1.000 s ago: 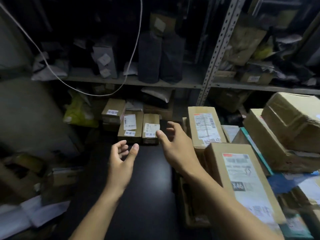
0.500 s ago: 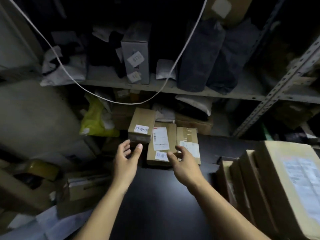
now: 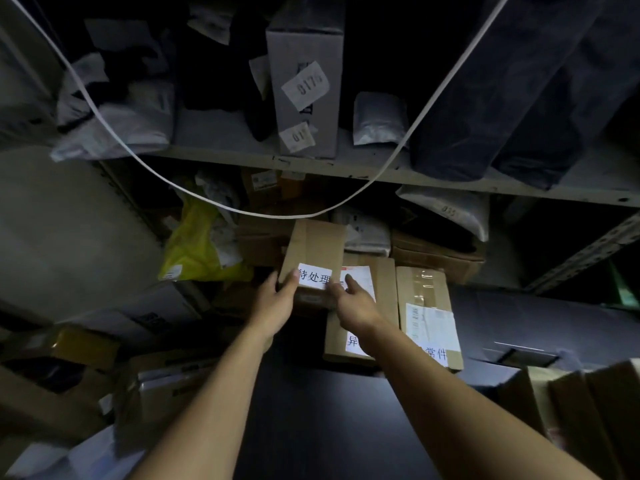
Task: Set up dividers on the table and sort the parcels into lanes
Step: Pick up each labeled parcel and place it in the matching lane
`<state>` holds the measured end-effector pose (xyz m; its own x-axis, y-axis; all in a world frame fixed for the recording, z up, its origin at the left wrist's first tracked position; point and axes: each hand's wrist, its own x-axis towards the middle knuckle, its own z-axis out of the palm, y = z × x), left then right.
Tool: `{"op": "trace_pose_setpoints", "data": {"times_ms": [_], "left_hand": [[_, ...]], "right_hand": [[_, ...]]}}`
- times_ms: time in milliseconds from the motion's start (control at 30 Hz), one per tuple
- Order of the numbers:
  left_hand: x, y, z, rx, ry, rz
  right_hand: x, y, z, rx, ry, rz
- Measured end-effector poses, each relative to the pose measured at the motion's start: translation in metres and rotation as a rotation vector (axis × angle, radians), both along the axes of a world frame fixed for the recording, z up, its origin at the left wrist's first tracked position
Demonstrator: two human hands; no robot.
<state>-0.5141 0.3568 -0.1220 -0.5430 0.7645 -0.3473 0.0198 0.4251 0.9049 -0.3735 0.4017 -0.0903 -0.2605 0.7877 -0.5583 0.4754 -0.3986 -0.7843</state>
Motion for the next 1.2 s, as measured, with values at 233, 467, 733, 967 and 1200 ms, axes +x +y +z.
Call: {"op": "trace_pose_setpoints", "data": {"times_ms": [233,467,733,967,1200], "left_hand": [[0.028,-0.035,0.009,0.060,-0.016,0.049],[0.086,-0.091,0.059,0.167,-0.024,0.093],[0.143,-0.119,0.128,0.304,-0.079,0.017],[0.180,-0.123,0.170,0.380,-0.133,-0.039],[0.210,-0.131,0.198,0.400,-0.142,-0.082]], "right_hand": [[0.018,-0.037,0.013,0.086,0.098,-0.048],[0.068,-0.091,0.056,0.146,0.225,-0.205],[0.122,-0.124,0.118,0.166,0.329,-0.344],[0.163,-0.138,0.155,0.245,0.349,-0.394],[0.194,-0.150,0.184,0.315,0.276,-0.437]]}}
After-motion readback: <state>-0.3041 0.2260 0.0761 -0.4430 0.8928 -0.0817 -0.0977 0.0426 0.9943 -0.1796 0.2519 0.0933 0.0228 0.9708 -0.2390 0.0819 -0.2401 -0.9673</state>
